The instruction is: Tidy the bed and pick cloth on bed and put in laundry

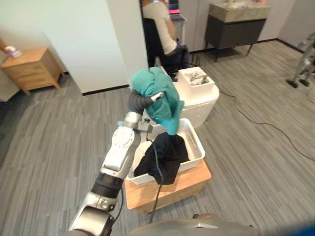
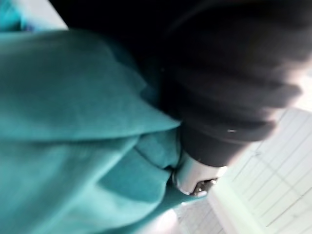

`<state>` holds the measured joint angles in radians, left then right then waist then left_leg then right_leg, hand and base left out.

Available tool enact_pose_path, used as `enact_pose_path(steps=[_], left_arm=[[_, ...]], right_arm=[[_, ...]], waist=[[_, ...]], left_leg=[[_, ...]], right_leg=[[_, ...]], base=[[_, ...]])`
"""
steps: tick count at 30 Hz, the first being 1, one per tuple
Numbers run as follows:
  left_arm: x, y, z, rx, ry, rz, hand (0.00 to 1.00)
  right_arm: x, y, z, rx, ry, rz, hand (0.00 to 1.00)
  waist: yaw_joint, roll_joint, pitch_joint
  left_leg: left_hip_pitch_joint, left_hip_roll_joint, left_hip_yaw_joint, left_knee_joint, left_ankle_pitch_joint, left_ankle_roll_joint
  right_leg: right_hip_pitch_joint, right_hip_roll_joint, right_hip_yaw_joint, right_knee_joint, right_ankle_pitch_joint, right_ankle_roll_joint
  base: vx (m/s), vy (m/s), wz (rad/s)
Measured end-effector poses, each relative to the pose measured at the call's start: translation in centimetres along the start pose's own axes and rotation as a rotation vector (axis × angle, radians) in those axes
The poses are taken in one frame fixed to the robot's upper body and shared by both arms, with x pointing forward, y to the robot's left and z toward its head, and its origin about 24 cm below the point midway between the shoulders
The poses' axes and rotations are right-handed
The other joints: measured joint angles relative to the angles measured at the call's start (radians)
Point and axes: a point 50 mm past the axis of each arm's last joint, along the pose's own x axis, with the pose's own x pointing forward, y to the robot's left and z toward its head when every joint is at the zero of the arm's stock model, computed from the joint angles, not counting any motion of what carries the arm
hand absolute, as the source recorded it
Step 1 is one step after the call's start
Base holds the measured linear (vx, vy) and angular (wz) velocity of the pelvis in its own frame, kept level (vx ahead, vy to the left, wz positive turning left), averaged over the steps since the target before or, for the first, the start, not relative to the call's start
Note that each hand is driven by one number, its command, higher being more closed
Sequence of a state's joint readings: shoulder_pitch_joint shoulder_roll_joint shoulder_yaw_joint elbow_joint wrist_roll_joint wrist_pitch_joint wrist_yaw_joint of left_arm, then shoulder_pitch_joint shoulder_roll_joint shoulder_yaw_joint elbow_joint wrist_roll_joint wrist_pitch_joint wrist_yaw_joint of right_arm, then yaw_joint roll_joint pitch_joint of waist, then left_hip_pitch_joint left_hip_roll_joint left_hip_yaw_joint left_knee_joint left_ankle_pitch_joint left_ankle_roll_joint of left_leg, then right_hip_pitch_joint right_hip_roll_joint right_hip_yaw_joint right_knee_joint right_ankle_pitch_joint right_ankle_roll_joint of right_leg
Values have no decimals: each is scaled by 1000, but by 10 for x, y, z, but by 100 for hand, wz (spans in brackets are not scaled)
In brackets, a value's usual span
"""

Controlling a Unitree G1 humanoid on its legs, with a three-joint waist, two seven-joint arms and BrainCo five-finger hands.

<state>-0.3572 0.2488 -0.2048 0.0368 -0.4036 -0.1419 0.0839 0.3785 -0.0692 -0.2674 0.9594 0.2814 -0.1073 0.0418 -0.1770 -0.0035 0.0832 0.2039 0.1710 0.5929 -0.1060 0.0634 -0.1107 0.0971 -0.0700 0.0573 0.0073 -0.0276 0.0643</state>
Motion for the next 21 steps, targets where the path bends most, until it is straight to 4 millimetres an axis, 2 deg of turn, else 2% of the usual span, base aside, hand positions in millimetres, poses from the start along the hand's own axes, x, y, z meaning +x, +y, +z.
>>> enact_pose_path(steps=[2,5,8,11,14,17,21], left_arm=[[1,2,-9,8,59,13,100],[0,5,-20,13,135,24,100],[-6,8,-29,23,190,42,100],[-18,18,-47,98,277,98,100],[-28,33,-62,174,356,178,100],[-34,51,-67,232,390,258,100],[-37,64,-69,317,412,301,100]], right_arm=[[-4,0,-11,-23,32,13,0],[-5,2,-15,-59,47,37,0],[-5,3,-17,-93,58,46,0],[-5,9,-14,-120,55,72,0],[1,24,0,-152,25,128,0],[8,38,22,-151,-27,173,0],[11,46,40,-155,-86,204,0]], waist=[[-16,1,0],[-29,1,-1],[-29,0,-3],[-24,-1,-6],[-27,-5,2],[-32,-13,69],[-42,3,118]], left_leg=[[1,3,18,0,-4,-1],[-4,2,35,0,-5,-1],[-14,2,44,0,-9,-3],[-57,0,54,0,-13,-2],[-148,-7,52,1,-2,9],[-187,-18,44,5,19,24],[-205,-19,41,7,19,24]], right_leg=[[-7,1,15,-8,9,2],[-22,1,33,-8,15,6],[-38,0,41,-8,15,9],[-85,0,50,-8,17,12],[-182,-4,54,-5,31,15],[-220,-6,47,-7,59,14],[-234,-8,43,-6,58,13]], base=[[-18,-7,-26],[-11,-10,-18],[-6,-9,-12],[-5,-12,-10],[3,-19,-6],[9,1,-2],[53,5,3]])
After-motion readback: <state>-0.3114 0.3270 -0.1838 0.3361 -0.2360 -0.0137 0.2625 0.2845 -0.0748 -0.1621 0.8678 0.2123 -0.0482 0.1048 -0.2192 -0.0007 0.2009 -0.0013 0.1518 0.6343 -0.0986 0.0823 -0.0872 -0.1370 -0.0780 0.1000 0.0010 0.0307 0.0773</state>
